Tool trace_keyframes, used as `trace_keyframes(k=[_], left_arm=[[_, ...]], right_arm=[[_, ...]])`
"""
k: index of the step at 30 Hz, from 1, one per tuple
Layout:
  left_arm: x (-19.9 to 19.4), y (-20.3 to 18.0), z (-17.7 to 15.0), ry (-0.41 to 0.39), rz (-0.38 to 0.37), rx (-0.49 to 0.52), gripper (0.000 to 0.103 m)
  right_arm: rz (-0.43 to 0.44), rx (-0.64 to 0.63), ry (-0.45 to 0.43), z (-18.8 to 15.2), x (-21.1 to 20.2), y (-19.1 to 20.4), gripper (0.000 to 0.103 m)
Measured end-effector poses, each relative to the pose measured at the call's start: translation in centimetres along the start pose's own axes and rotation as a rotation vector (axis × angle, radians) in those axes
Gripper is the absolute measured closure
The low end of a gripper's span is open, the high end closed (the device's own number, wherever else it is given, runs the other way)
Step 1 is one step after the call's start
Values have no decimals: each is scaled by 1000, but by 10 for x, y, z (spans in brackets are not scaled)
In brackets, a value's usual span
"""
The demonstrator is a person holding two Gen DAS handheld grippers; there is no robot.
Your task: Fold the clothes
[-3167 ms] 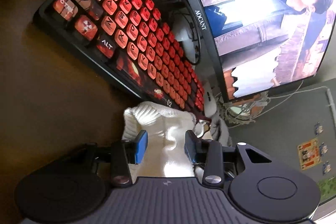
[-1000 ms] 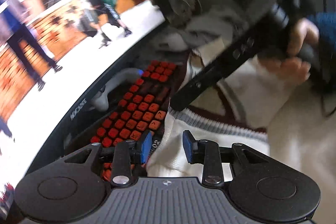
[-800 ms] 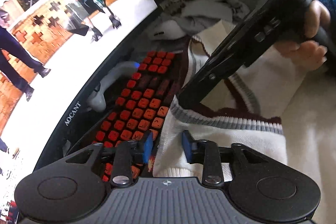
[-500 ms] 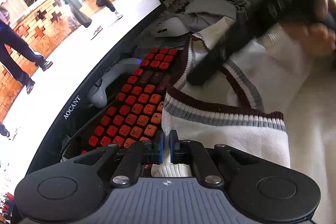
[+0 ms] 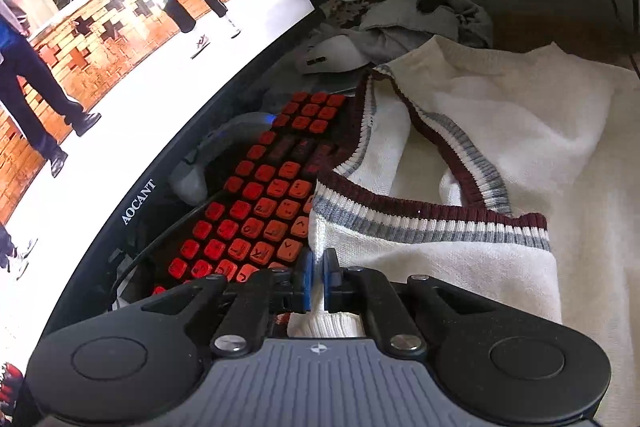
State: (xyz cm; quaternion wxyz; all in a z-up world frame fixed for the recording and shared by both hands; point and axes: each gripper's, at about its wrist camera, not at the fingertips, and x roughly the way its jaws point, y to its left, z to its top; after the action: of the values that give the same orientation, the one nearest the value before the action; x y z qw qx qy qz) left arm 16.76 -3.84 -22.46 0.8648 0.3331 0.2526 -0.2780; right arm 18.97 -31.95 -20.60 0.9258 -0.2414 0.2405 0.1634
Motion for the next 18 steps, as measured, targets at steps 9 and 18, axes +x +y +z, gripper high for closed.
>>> trace_keyframes(k=[9,18], left_arm=[[-5,-3,-2,-19,29,-16,98],[-21,-3,-8,-56,157,-12,99]], right_arm=[[199,-283,130,8,67,18,72],[81,-176,21,11,25,31,99]])
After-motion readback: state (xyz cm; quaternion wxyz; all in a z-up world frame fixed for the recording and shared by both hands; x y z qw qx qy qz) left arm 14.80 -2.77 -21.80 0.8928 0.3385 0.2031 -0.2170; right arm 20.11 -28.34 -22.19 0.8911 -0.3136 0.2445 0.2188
